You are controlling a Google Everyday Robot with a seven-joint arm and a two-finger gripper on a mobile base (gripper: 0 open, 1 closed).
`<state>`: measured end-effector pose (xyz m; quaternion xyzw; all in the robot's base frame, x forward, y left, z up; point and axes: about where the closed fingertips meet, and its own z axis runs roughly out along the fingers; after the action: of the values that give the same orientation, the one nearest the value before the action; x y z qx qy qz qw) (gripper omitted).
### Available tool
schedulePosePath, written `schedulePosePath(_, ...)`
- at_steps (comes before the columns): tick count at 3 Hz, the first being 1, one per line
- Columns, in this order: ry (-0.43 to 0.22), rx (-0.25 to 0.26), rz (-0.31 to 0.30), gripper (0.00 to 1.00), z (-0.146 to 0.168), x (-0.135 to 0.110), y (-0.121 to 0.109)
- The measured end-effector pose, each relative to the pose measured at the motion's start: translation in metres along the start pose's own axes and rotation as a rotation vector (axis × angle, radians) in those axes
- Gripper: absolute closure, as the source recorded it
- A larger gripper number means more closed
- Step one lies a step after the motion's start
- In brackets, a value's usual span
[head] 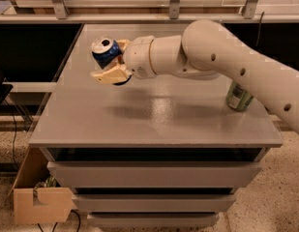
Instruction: Knock pepsi can over
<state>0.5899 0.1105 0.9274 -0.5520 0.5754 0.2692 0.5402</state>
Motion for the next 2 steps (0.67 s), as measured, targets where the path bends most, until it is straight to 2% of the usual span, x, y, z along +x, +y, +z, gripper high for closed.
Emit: schedulePosePath(2, 0.262, -0.177, -0.231, 1.0, -0.0079, 0.0037, 0.0121)
